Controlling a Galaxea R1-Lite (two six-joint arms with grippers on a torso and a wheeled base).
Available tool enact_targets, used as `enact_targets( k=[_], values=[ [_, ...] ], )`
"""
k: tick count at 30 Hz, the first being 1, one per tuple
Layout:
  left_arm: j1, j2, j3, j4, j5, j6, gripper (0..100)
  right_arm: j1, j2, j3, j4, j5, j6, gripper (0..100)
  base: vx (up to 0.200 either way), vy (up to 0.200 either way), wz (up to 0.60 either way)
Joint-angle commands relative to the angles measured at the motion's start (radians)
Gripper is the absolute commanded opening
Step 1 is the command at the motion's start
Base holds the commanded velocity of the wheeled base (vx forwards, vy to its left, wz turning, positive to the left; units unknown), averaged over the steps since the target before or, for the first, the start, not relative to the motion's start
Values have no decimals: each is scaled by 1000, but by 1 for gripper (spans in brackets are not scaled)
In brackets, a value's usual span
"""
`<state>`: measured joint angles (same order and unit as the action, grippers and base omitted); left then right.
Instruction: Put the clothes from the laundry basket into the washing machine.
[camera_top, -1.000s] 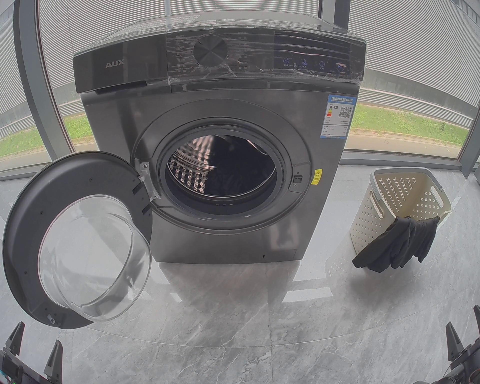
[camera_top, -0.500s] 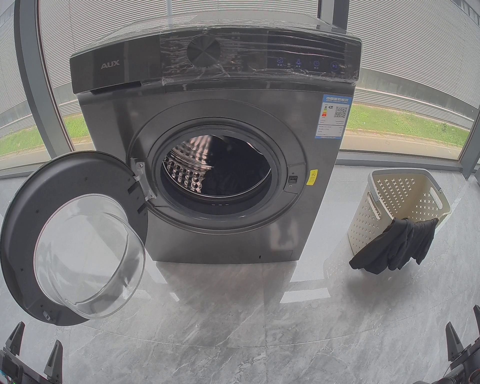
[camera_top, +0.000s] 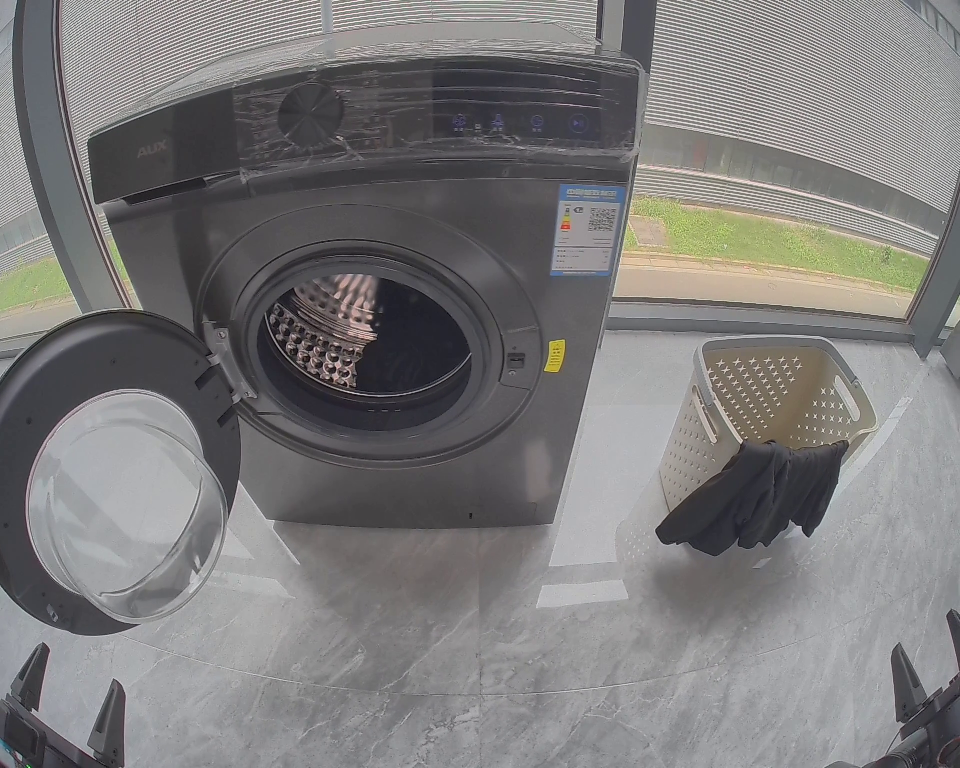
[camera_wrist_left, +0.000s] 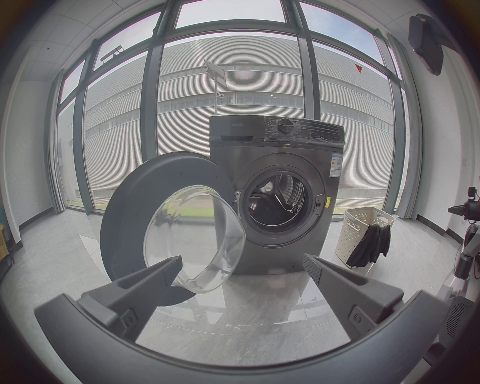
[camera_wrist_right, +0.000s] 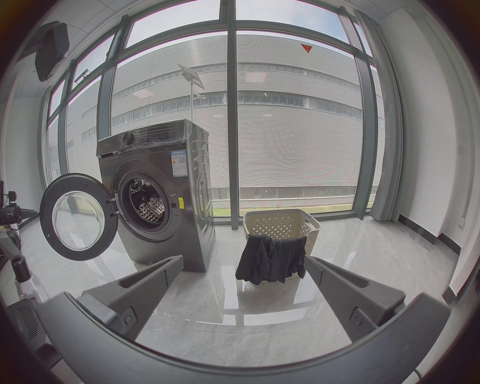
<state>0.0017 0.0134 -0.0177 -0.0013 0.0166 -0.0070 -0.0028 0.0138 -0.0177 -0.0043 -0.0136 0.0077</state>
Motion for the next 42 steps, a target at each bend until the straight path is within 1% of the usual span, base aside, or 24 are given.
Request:
enact_targets(
  k=[1, 3, 15, 20, 23, 24, 33, 40, 42],
  values=[
    [0, -13, 18, 0, 0, -1, 100, 0, -5, 18, 0, 0, 0, 100, 0, -200, 0],
    [0, -13, 18, 0, 0, -1, 100, 0, -6, 18, 0, 0, 0, 100, 0, -200, 0],
    [-2, -13, 18, 0, 2, -7, 100, 0, -5, 18, 0, 0, 0, 100, 0, 0, 0],
    [-2, -13, 18, 0, 0, -4, 100, 0, -5, 18, 0, 0, 0, 100, 0, -200, 0],
    [-2, -13, 18, 0, 2, -8, 100, 0, -5, 18, 0, 0, 0, 100, 0, -200, 0],
    [-2, -13, 18, 0, 2, -5, 100, 0, -5, 18, 0, 0, 0, 100, 0, -200, 0],
    [-2, -13, 18, 0, 2, -5, 100, 1, -5, 18, 0, 0, 0, 100, 0, 0, 0],
    [-2, -13, 18, 0, 0, -2, 100, 0, -5, 18, 0, 0, 0, 100, 0, -200, 0],
    [-2, -13, 18, 0, 0, -5, 100, 0, -5, 18, 0, 0, 0, 100, 0, -100, 0]
  ],
)
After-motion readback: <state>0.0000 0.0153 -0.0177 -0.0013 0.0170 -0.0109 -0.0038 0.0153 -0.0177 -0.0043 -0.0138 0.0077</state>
